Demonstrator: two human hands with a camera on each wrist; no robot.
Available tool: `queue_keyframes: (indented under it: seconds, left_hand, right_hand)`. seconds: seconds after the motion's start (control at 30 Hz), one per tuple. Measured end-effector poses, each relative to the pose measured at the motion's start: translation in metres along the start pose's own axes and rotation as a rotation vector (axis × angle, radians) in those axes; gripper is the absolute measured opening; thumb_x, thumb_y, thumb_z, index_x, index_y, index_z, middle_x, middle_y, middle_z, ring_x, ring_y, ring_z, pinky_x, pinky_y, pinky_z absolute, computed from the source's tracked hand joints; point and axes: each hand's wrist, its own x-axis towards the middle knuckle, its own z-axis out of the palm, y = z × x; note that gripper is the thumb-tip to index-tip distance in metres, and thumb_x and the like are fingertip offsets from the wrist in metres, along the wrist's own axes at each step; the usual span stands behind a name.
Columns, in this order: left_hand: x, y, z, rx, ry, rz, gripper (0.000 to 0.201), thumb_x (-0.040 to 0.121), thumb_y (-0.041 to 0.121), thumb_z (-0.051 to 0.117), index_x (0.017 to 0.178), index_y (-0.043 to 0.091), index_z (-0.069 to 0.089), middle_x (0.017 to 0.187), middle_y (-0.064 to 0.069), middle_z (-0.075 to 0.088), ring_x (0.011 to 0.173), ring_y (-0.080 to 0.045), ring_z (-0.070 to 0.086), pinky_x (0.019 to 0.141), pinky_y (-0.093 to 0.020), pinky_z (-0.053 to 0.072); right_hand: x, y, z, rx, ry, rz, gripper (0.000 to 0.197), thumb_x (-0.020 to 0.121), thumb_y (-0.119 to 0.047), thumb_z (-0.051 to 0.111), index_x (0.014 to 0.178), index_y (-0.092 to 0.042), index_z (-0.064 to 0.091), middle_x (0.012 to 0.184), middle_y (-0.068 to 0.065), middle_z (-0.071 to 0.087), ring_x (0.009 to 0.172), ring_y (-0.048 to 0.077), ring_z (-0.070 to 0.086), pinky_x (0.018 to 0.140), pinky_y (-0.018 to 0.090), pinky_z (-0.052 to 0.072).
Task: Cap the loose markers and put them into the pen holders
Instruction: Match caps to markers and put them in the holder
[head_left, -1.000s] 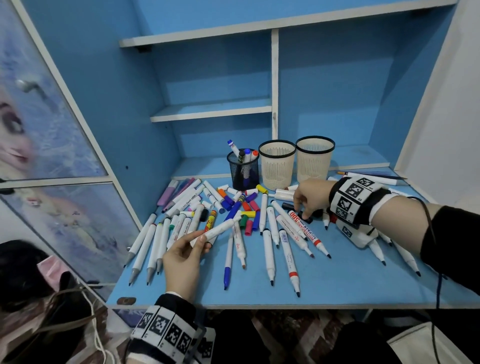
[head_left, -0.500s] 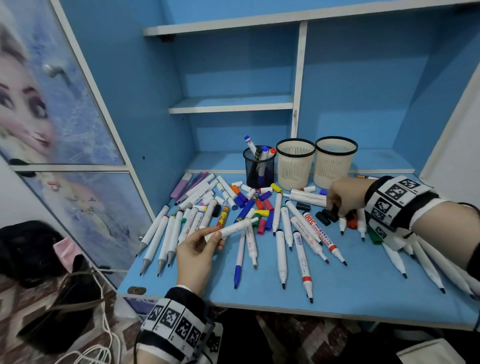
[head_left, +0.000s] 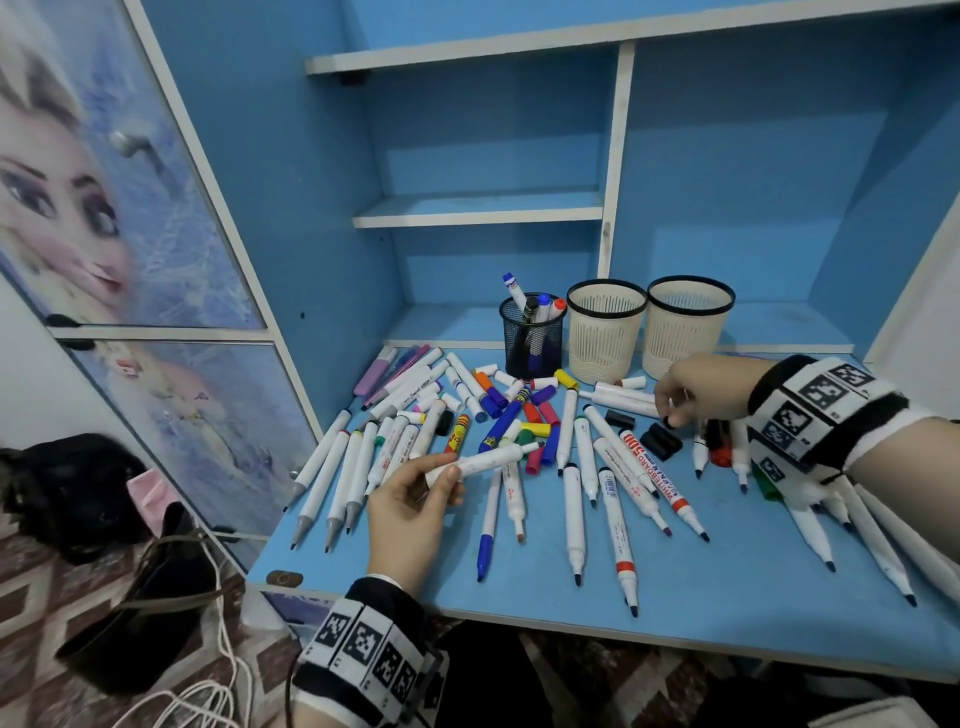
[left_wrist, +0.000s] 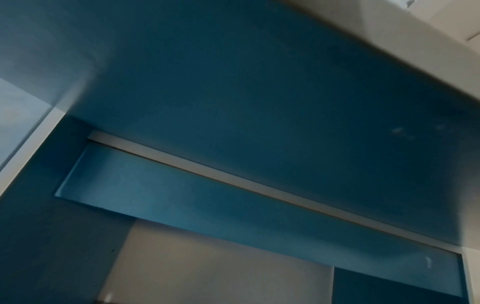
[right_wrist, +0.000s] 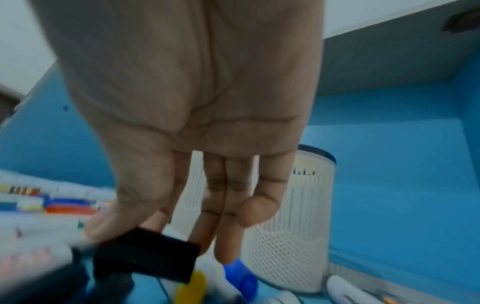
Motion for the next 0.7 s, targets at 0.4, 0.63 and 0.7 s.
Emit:
queue_keyframes:
  seconds: [0.4,0.63,0.7]
  left_hand:
    - [0.000,0.001,0.000,0.001,0.005,0.004,0.013,0.087,-0.001,0.059,0.093,0.005,0.069,0.075,-0.012,0.067,0.061,-0.008,0.061,0.063,-0.017,0.054]
    - [-0.002,0.006,0.002,-0.005,0.007,0.019,0.014,0.088,-0.001,0.058,0.093,0.006,0.068,0.076,-0.013,0.067,0.060,-0.006,0.062,0.062,-0.013,0.052]
    - [-0.002,0.007,0.002,0.002,0.011,0.025,0.014,0.088,-0.001,0.057,0.093,0.006,0.068,0.074,-0.012,0.067,0.060,-0.005,0.061,0.062,-0.012,0.051]
  right_hand:
    - [-0.076,-0.032,0.000,1.114,0.235,-0.135,0.039,0.084,0.013,0.057,0.102,-0.019,0.069,0.075,-0.001,0.065,0.070,0.016,0.069,0.069,0.019,0.056]
    - [-0.097,-0.047,0.025,1.981,0.191,-0.037,0.033,0.091,0.011,0.041,0.106,-0.009,0.063,0.082,0.017,0.071,0.076,0.028,0.072,0.065,0.024,0.058]
    - [-0.097,-0.052,0.033,2.101,0.192,0.009,0.030,0.089,0.012,0.042,0.103,-0.008,0.061,0.084,0.019,0.071,0.076,0.030,0.072,0.062,0.027,0.059]
